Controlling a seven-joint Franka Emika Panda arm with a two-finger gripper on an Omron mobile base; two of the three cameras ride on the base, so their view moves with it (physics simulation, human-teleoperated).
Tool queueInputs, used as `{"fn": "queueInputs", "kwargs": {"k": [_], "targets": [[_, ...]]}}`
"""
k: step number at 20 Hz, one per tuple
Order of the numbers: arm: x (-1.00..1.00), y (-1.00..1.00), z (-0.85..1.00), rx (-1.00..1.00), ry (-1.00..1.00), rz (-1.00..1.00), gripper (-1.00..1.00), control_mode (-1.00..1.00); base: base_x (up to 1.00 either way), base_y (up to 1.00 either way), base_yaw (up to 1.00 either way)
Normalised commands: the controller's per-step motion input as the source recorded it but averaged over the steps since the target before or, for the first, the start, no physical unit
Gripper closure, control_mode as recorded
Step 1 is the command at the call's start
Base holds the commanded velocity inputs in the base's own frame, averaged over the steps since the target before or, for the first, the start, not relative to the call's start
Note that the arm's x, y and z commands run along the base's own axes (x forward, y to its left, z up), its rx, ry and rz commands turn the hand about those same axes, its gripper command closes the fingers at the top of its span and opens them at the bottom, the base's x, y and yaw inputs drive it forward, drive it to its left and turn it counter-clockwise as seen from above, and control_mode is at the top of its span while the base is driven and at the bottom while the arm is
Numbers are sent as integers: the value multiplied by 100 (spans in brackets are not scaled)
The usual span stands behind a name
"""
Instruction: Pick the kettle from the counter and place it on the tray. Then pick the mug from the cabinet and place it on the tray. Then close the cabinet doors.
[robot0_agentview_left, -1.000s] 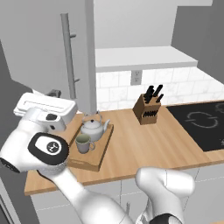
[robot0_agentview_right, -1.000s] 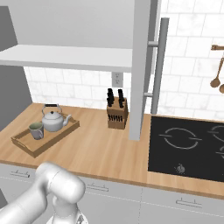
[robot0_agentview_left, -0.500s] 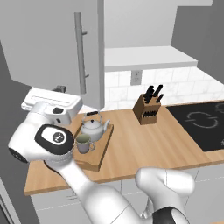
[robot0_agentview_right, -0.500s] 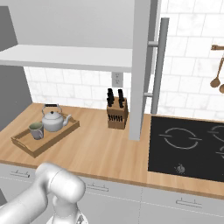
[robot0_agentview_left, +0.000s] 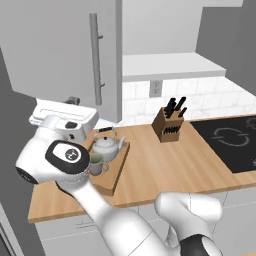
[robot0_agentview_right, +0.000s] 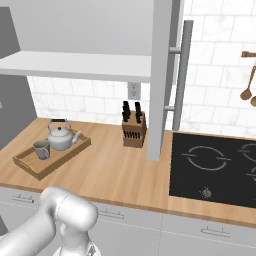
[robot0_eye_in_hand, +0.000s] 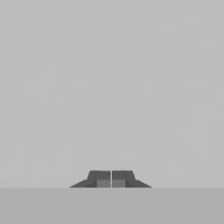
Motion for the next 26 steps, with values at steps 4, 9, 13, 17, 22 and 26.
{"fn": "queueInputs", "kwargs": {"k": [4,9,13,17,22,26], "targets": [[23,-10,3,0,0,0,100,-100,0,0,0],[31,-7,0,0,1,0,100,-100,0,0,0],[37,-1,0,0,2,0,100,-100,0,0,0],[39,0,0,0,3,0,100,-100,0,0,0],[41,0,0,0,1,0,100,-100,0,0,0],[46,-6,2,0,0,0,100,-100,0,0,0]]}}
